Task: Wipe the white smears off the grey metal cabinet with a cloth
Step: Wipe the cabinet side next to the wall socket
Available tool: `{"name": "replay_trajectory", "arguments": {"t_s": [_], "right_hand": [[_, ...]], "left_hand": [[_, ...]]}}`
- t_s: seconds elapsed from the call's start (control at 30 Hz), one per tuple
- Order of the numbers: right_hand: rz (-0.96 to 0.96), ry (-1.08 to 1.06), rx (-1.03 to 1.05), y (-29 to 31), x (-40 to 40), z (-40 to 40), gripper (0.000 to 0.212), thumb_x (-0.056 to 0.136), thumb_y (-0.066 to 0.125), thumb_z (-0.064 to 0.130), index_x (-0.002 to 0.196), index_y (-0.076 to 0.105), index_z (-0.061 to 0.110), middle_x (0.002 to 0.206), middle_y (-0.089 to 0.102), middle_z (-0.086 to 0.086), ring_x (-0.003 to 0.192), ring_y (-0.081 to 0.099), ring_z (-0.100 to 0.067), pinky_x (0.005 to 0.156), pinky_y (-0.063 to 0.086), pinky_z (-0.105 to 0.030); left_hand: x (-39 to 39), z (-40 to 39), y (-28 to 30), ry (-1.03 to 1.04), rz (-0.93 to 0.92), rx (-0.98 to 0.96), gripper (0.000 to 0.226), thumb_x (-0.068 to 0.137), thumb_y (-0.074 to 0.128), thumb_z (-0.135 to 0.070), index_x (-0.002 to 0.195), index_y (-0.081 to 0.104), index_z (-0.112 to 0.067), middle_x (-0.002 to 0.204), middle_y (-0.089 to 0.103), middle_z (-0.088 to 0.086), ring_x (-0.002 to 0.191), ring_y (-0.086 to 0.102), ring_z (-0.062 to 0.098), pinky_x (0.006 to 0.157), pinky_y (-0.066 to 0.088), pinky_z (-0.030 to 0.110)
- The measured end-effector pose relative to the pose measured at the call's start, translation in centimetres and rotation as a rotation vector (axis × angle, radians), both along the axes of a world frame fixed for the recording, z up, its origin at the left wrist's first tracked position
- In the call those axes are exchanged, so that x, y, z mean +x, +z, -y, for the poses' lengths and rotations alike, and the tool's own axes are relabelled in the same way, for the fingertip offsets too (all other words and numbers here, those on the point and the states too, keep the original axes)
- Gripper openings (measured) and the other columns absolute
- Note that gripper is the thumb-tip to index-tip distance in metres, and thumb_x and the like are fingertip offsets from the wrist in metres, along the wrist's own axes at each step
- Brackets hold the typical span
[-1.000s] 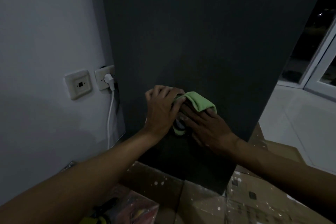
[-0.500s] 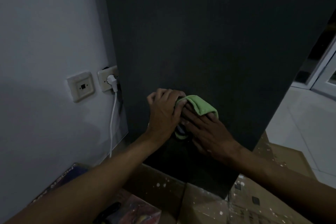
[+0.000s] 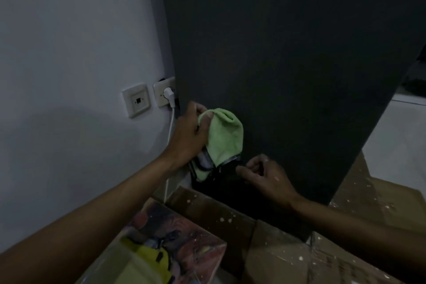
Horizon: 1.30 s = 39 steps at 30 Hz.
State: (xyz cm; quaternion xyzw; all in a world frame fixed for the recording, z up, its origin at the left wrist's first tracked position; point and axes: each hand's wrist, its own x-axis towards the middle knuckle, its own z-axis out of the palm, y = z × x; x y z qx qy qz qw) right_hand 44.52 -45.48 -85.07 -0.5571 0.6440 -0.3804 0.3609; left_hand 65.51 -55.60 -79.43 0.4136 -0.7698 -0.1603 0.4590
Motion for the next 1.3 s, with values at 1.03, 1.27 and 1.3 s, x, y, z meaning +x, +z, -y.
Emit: {"name": "replay_trajectory", "arguments": {"t_s": [1.03, 1.27, 1.3], "right_hand": [[0.448, 0.416, 0.238, 2.0, 15.6, 1.8, 0.026, 0.099, 0.072, 0.023, 0.117, 0.075, 0.004, 0.110, 0.080, -0.016, 0.092, 0.078, -0.027, 0.079, 0.062, -0.035], [0.191, 0.633, 0.292, -0.7, 18.8, 0.1, 0.028, 0.100, 0.072, 0.021, 0.123, 0.074, 0.006, 0.103, 0.080, -0.006, 0.091, 0.078, -0.018, 0.078, 0.063, -0.027], [0.090, 0.696, 0.259, -0.8, 19.2, 0.0, 0.029, 0.098, 0.074, 0.025, 0.122, 0.075, 0.009, 0.106, 0.080, -0.005, 0.096, 0.077, -0.019, 0.084, 0.063, -0.031]], "left_hand": [[18.3, -11.4, -1.9, -0.049, -0.274, 1.121, 0.041, 0.087, 0.084, -0.025, 0.117, 0.075, 0.000, 0.117, 0.075, 0.023, 0.109, 0.073, 0.043, 0.093, 0.061, 0.055], [22.6, -15.4, -3.7, 0.138, -0.089, 1.193, 0.035, 0.088, 0.082, -0.011, 0.116, 0.069, 0.006, 0.119, 0.073, 0.019, 0.112, 0.069, 0.040, 0.108, 0.047, 0.067], [23.0, -15.9, -4.0, 0.159, -0.069, 1.208, 0.034, 0.089, 0.081, -0.008, 0.116, 0.069, 0.007, 0.118, 0.074, 0.018, 0.111, 0.071, 0.038, 0.107, 0.050, 0.063]]}}
